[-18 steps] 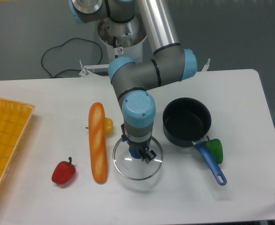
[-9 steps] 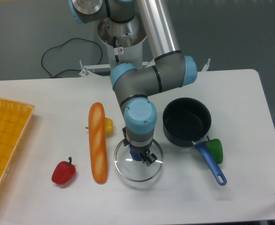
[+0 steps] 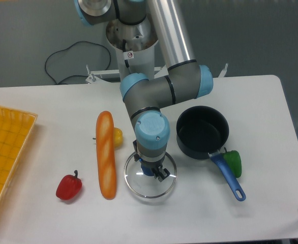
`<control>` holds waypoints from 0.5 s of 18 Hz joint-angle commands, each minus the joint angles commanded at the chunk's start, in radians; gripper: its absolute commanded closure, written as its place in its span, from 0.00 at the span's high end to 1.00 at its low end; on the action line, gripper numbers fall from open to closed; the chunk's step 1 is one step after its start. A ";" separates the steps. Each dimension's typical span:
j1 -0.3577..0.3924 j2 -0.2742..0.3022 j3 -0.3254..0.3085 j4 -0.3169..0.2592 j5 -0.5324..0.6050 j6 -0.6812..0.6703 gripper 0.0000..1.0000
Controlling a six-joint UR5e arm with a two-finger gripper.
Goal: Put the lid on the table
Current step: 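Lower the glass lid flat onto the table beside the baguette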
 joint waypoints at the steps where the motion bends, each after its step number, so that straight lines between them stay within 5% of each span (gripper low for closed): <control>1: 0.000 0.000 0.000 0.000 0.000 0.000 0.59; 9: 0.000 -0.005 -0.006 0.000 0.000 0.000 0.59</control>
